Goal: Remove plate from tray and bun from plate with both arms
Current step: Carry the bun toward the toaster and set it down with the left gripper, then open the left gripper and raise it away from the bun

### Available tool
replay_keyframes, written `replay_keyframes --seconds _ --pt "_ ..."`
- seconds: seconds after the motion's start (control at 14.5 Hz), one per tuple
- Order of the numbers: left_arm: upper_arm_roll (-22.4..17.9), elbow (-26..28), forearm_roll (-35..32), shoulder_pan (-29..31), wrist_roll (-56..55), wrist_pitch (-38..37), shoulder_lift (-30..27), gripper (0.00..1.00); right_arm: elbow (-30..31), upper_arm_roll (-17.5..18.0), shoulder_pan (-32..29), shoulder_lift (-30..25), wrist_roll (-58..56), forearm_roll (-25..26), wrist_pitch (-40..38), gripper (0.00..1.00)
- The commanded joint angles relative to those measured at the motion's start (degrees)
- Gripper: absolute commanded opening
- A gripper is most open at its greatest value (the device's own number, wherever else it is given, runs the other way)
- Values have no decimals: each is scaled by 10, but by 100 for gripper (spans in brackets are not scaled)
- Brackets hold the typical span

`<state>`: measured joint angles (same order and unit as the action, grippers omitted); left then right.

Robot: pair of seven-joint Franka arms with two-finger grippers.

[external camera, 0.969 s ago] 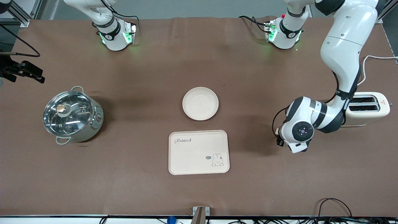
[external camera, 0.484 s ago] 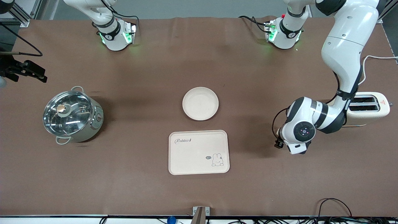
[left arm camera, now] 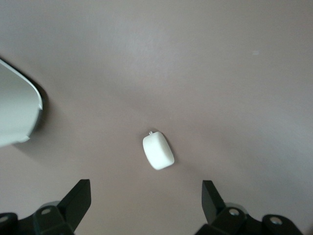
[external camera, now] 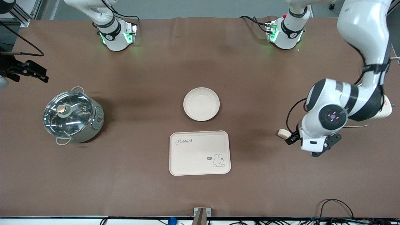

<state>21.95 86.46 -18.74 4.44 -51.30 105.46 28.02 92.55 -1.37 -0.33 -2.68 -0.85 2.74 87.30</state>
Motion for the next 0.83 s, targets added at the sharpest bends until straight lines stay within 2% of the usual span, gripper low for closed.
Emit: replay_keyframes --seconds 0.0,0.21,0.35,0.76 --pt "-1 0 13 5 111 -25 -60 100 -4 0 1 -1 -10 -13 -3 100" --pt "5 0 14 37 232 -48 -110 100 -4 0 1 -1 -11 -14 -3 100" --pt "5 0 20 37 283 -68 -142 100 -5 0 1 -1 -12 -14 -2 100" --pt "-6 -4 90 40 357 -118 -215 100 -6 0 1 0 -12 -14 0 100"
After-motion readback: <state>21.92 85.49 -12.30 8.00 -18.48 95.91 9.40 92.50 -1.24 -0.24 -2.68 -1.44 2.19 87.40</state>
